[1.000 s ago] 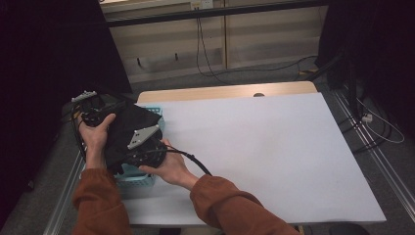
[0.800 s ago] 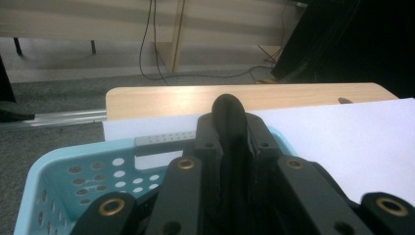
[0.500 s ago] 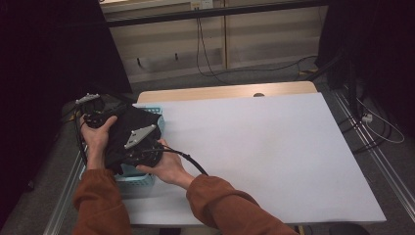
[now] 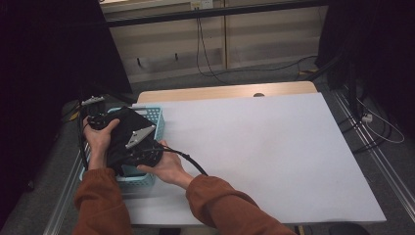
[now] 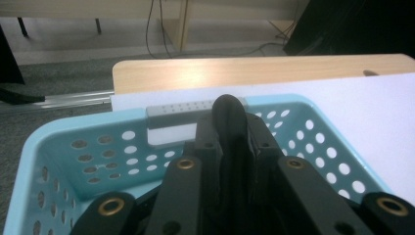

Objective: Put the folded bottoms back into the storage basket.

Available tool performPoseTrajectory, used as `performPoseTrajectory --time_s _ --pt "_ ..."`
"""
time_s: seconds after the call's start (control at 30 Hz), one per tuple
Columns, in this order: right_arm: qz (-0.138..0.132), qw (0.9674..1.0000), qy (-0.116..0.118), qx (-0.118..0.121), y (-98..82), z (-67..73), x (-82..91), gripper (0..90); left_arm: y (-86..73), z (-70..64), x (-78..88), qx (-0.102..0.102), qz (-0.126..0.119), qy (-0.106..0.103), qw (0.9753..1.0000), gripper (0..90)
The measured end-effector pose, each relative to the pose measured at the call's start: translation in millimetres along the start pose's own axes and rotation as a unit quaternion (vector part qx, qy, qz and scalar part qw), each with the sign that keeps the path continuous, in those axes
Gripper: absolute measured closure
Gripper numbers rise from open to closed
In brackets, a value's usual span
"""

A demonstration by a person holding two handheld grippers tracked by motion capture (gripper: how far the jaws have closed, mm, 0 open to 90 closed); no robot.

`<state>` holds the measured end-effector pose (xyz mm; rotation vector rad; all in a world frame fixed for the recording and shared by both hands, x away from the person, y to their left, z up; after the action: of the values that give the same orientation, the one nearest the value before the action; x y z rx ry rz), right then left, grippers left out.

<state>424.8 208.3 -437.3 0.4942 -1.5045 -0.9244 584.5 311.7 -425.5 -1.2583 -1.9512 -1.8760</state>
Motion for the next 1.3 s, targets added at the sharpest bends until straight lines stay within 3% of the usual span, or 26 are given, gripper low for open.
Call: performPoseTrajectory --time_s 0.37,0.7,1.07,1.23,1.3 --pt "0.013 0.9999 0.0 -0.007 -4.6 -4.1 -9.9 83.1 -4.6 2.9 -3.3 -0.005 0.009 0.009 0.9999 79.0" --pt "0.016 0.9999 0.0 -0.001 -2.6 -3.2 -12.3 82.9 -9.8 10.7 -3.2 0.014 0.018 0.019 0.9996 78.7" --pt "0.016 0.9998 0.003 -0.005 -2.5 -5.0 -12.8 82.3 -12.2 13.2 -3.1 0.008 0.032 0.033 0.9989 77.7" --pt "0.018 0.9998 0.006 -0.008 -3.8 -6.0 -12.8 81.0 -13.5 14.5 -3.6 0.016 0.037 0.038 0.9985 75.5" --pt "0.018 0.9998 0.006 -0.01 -3.6 -6.4 -12.8 77.4 -13.6 16.9 -2.8 0.016 0.04 0.053 0.9977 70.8"
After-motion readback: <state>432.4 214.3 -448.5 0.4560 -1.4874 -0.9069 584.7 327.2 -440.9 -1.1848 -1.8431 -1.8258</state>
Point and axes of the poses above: each handheld gripper's, and its own axes: x roughly backward along the jaws, y roughly out of its top, z roughly to its left, the point moved 8 cm from there along -x, roughly forward along the jaws, and after that the axes turned 9 degrees about z, right-handed, at the moved point
